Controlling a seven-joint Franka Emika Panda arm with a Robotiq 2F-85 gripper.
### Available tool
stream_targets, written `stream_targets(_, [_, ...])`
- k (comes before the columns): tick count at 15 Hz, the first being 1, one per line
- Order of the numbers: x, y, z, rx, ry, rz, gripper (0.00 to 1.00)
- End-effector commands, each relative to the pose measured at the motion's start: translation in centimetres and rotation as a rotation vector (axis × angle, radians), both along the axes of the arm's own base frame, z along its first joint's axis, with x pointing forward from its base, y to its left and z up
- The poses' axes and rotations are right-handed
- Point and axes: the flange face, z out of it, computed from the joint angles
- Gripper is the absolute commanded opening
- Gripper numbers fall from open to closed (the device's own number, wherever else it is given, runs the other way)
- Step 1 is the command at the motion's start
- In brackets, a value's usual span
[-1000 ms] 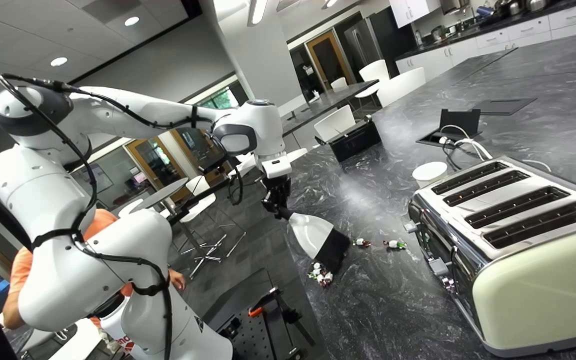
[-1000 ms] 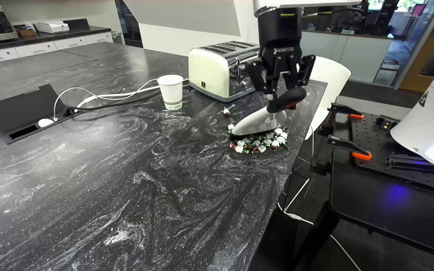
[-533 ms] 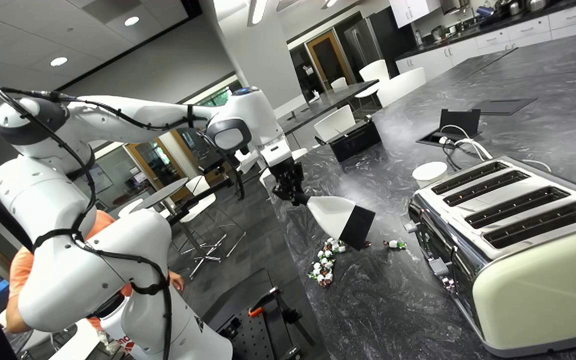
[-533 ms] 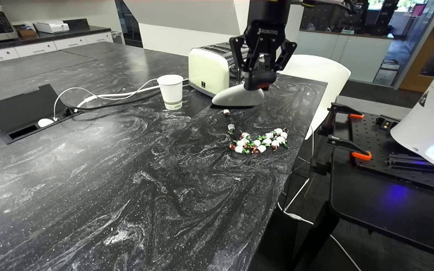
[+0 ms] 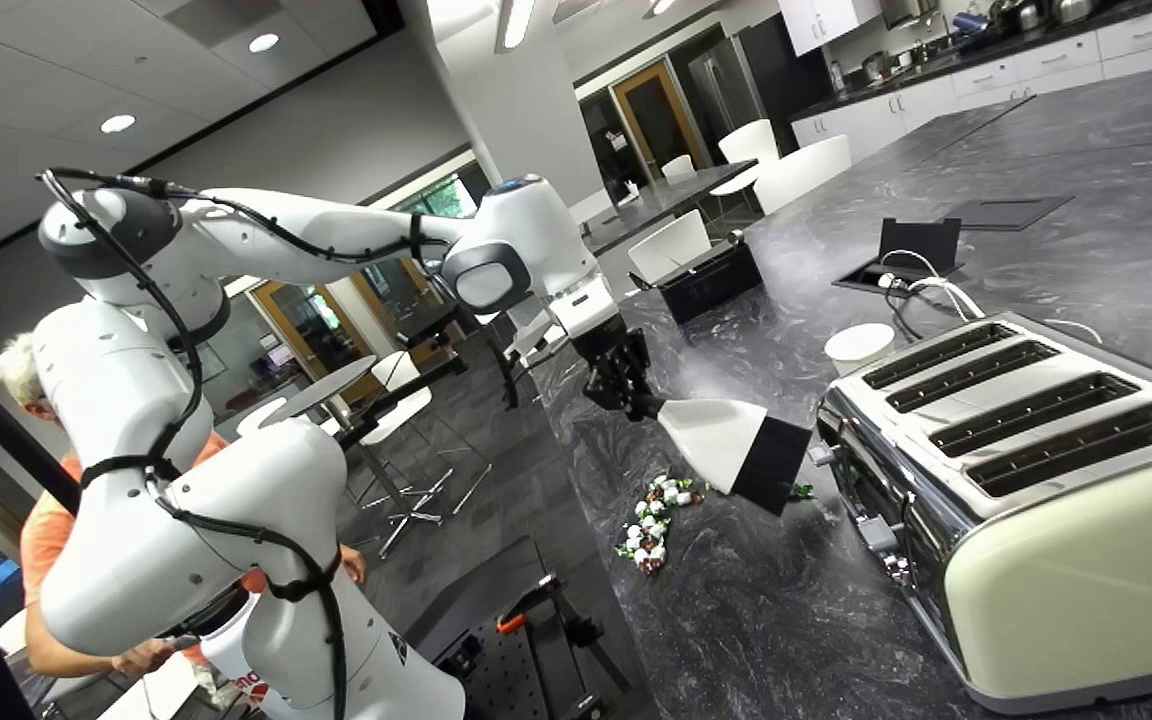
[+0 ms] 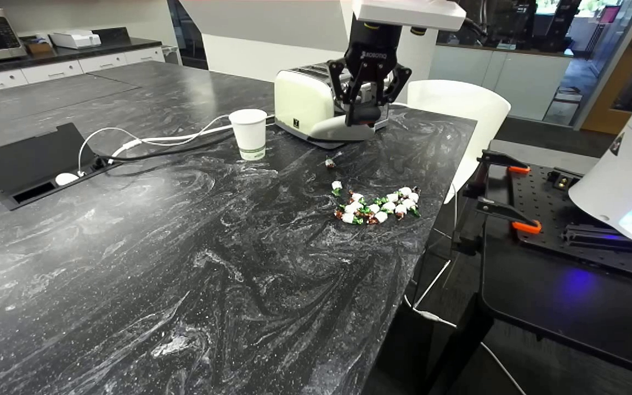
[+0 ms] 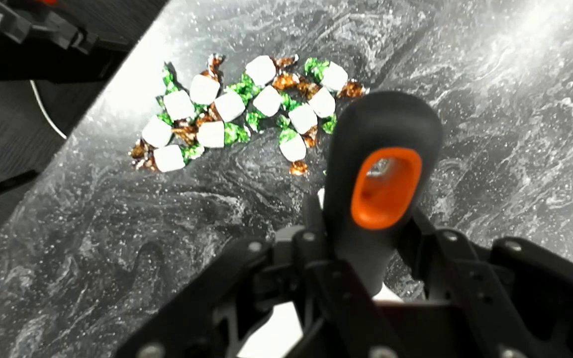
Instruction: Sweep the candy forward
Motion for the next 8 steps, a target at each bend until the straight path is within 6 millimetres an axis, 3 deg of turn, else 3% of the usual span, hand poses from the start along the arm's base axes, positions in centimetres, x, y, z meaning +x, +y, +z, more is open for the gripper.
stream_targets(1, [2.3, -0.3, -0.9, -0.016, -0.04, 0.022, 0.14])
stream_targets(8, [4.2, 0.5, -3.2, 0.017, 0.025, 0.104, 0.14])
